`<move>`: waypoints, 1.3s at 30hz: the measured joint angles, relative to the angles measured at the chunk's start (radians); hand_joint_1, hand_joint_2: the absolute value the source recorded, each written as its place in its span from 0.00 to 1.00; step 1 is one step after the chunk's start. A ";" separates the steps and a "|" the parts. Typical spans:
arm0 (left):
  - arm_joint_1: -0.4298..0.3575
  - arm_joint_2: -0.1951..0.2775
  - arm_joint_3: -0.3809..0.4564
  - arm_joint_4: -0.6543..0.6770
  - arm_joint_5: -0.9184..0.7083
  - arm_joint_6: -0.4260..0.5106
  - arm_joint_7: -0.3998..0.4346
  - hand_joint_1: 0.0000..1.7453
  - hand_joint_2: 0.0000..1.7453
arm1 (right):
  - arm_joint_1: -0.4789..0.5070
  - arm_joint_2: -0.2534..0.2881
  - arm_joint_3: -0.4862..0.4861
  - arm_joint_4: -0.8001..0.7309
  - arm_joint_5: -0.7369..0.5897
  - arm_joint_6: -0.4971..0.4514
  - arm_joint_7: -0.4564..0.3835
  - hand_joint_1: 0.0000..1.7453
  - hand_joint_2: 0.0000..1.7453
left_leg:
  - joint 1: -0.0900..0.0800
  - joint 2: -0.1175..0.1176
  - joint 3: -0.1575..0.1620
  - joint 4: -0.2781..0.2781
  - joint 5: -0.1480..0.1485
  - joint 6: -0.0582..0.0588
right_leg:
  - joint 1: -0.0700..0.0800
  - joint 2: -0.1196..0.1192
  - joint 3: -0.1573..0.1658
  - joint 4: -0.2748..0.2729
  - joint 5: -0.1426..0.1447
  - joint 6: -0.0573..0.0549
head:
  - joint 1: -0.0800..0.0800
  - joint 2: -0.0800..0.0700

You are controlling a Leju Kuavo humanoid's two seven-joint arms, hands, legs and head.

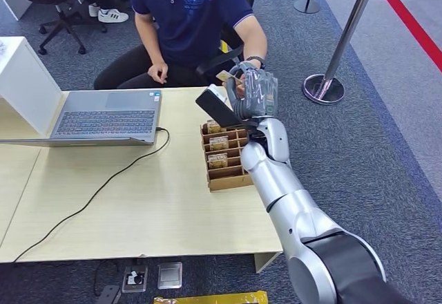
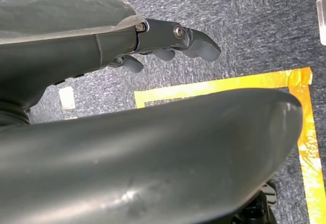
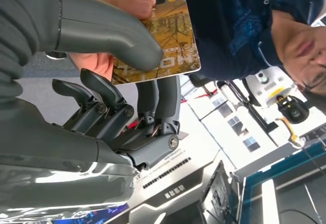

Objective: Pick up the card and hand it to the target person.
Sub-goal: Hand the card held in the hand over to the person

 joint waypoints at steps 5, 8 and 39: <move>0.007 0.001 0.002 0.000 0.000 0.001 0.000 0.00 0.00 | -0.010 0.007 0.000 0.043 -0.001 0.000 0.021 0.19 1.00 | 0.000 0.000 0.000 0.000 0.000 0.000 | 0.000 0.000 0.000 0.000 0.000 0.000 | -0.001 0.000; 0.010 0.001 0.002 0.000 -0.001 -0.005 -0.001 0.00 0.00 | -0.013 0.008 -0.001 0.065 -0.031 0.000 0.007 0.00 1.00 | 0.000 0.000 0.000 0.000 0.000 0.000 | 0.000 0.000 0.000 0.000 0.000 0.000 | -0.001 0.000; 0.076 0.008 0.003 0.000 -0.030 -0.039 -0.040 0.00 0.00 | 0.891 -0.288 -0.227 -1.020 -1.188 0.397 -0.281 0.00 1.00 | 0.000 -0.004 -0.003 0.000 -0.004 0.001 | 0.000 -0.004 -0.001 -0.003 -0.003 0.002 | 0.000 0.000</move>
